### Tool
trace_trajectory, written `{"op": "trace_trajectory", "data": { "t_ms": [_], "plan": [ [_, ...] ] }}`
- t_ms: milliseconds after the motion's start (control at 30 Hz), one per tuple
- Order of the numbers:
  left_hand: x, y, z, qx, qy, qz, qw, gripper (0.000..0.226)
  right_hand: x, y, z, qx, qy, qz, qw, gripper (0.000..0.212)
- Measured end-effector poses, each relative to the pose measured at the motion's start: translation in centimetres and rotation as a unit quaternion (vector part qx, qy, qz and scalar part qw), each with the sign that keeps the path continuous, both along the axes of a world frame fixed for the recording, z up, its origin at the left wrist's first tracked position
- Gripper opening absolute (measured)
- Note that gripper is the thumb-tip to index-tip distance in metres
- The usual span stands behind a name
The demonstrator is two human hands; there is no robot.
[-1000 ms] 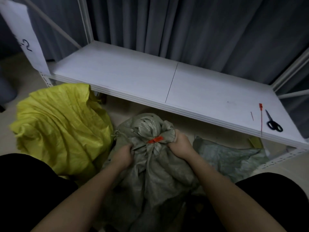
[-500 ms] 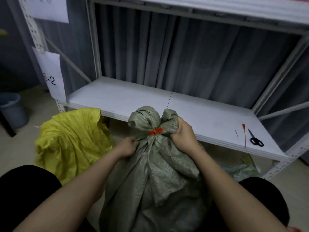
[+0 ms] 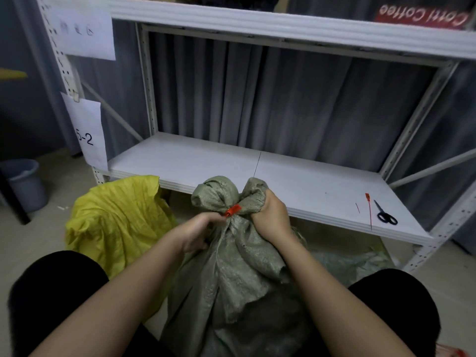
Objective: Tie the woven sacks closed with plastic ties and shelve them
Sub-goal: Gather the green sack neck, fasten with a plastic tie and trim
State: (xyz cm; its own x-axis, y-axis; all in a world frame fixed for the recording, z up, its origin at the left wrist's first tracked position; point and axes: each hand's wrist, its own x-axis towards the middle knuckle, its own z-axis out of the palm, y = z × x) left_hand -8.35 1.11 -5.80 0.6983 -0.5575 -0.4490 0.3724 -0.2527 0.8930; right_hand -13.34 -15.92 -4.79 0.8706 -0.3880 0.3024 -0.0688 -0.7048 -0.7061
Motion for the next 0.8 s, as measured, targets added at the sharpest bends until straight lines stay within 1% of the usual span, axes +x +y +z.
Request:
{"op": "trace_trajectory", "data": {
  "t_ms": [67,100,133,200,233,267,300,367,400,433,467,533,567,600,633,667,700,733,800],
  "plan": [
    [-0.7,0.0,-0.1,-0.013,0.002,-0.04,0.999,0.028,0.7,0.3,-0.8,0.017,0.025,-0.013,0.999,0.019],
    [-0.7,-0.3,-0.6,-0.012,-0.004,-0.053,0.998,0.031,0.9,0.5,-1.2,0.032,0.03,0.004,0.999,0.02],
    [-0.5,-0.7,-1.5,-0.003,-0.019,-0.061,0.998,0.049,1.0,0.9,-1.5,0.064,0.032,0.03,0.997,0.023],
    [0.4,-1.3,-3.6,0.045,-0.088,-0.037,0.994,0.111,0.7,1.6,-1.4,0.181,0.047,0.098,0.977,0.031],
    [1.0,-1.5,-4.8,0.065,-0.136,-0.027,0.988,0.128,0.5,1.7,-1.1,0.236,0.069,0.136,0.96,0.032],
    [1.6,-1.6,-5.9,0.07,-0.173,-0.03,0.982,0.134,0.3,1.4,-1.0,0.274,0.095,0.175,0.941,0.03],
    [1.9,-1.5,-6.2,0.074,-0.197,-0.04,0.977,0.13,0.2,0.8,-1.0,0.284,0.12,0.205,0.929,0.028],
    [1.8,-1.2,-5.6,0.062,-0.235,-0.022,0.97,0.103,0.1,-0.8,-1.3,0.255,0.167,0.25,0.919,0.026],
    [2.2,-1.0,-5.5,0.057,-0.247,-0.001,0.967,0.091,0.2,-1.6,-1.8,0.238,0.179,0.251,0.921,0.022],
    [2.7,-0.9,-5.5,0.048,-0.263,0.021,0.964,0.083,0.4,-2.3,-2.2,0.227,0.169,0.239,0.929,0.018],
    [3.2,-0.7,-5.5,0.039,-0.278,0.033,0.959,0.078,0.7,-3.0,-2.7,0.211,0.14,0.202,0.946,0.017],
    [4.0,-0.9,-5.6,0.017,-0.305,0.037,0.952,0.073,1.9,-5.1,-3.8,0.145,0.057,0.099,0.983,0.03],
    [4.2,-1.2,-5.8,0.006,-0.313,0.03,0.949,0.071,2.6,-6.4,-4.5,0.089,0.053,0.081,0.991,0.036],
    [4.2,-1.6,-6.0,-0.004,-0.316,0.022,0.949,0.07,3.5,-7.6,-5.2,0.024,0.097,0.097,0.99,0.048],
    [4.2,-2.0,-6.3,-0.009,-0.315,0.014,0.949,0.07,4.4,-8.4,-6.1,-0.037,0.168,0.13,0.976,0.069],
    [4.1,-2.2,-6.4,-0.015,-0.315,0.007,0.949,0.07,5.5,-9.1,-7.0,-0.088,0.234,0.162,0.955,0.084],
    [4.2,-2.4,-6.5,-0.018,-0.315,0.002,0.949,0.071,6.7,-9.4,-7.8,-0.134,0.279,0.188,0.932,0.089],
    [4.3,-2.4,-6.4,-0.017,-0.316,-0.002,0.949,0.072,7.8,-9.2,-8.4,-0.178,0.303,0.208,0.913,0.087],
    [4.8,-1.8,-6.0,-0.007,-0.314,-0.012,0.949,0.073,9.6,-8.3,-9.2,-0.255,0.318,0.242,0.88,0.076]
  ]
}}
